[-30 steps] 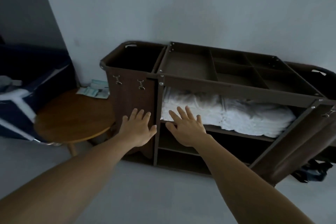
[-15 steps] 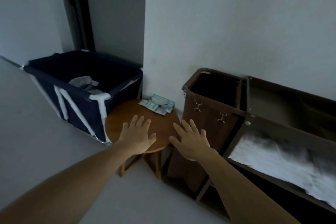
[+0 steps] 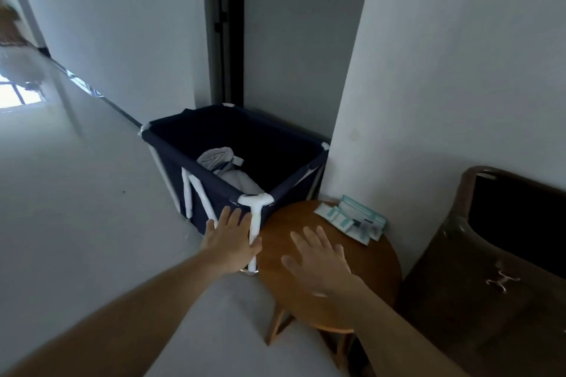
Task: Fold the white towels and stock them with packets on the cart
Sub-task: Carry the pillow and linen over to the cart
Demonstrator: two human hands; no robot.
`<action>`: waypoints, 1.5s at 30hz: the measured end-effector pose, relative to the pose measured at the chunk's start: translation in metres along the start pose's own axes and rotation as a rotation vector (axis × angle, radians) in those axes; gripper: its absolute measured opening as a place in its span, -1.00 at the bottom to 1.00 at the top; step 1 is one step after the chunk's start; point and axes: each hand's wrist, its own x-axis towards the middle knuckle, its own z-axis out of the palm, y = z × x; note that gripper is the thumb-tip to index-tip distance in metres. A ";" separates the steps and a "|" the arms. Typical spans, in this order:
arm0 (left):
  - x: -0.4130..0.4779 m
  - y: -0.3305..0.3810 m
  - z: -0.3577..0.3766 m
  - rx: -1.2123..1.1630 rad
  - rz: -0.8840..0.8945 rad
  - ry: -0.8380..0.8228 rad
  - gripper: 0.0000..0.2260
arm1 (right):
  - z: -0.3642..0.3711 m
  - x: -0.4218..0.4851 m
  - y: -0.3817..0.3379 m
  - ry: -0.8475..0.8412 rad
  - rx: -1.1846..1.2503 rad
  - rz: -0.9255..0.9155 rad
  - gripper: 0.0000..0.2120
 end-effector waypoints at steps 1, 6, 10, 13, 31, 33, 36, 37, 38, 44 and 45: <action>0.012 -0.007 0.003 -0.005 -0.011 -0.001 -0.36 | 0.000 0.016 -0.002 -0.009 -0.004 -0.011 -0.39; 0.086 -0.042 -0.002 0.027 -0.073 0.006 -0.36 | -0.011 0.115 -0.015 -0.012 -0.001 -0.081 -0.39; 0.145 -0.073 -0.026 0.047 -0.134 0.011 -0.36 | -0.025 0.193 -0.028 -0.022 -0.009 -0.179 -0.37; 0.185 -0.098 -0.038 0.027 -0.188 0.050 -0.36 | -0.041 0.251 -0.040 -0.024 -0.038 -0.222 -0.35; 0.449 -0.328 -0.067 -0.068 -0.113 0.037 -0.33 | -0.051 0.556 -0.191 -0.098 -0.100 -0.153 -0.29; 0.482 -0.344 -0.068 -0.046 -0.083 0.006 -0.32 | -0.051 0.583 -0.199 -0.103 -0.081 -0.135 -0.29; 0.533 -0.352 -0.062 -0.023 -0.030 -0.052 -0.28 | -0.041 0.622 -0.193 -0.150 -0.030 -0.051 -0.27; 0.551 -0.353 -0.059 -0.021 -0.016 -0.075 -0.27 | -0.037 0.637 -0.187 -0.160 -0.014 -0.025 -0.27; 0.571 -0.354 -0.056 -0.015 0.001 -0.095 -0.25 | -0.034 0.653 -0.179 -0.164 0.000 -0.004 -0.27; 0.678 -0.360 -0.036 0.073 0.047 -0.204 -0.18 | -0.020 0.766 -0.150 -0.226 0.115 0.064 -0.25; 0.693 -0.363 -0.030 0.094 0.049 -0.230 -0.17 | -0.017 0.779 -0.151 -0.241 0.133 0.062 -0.27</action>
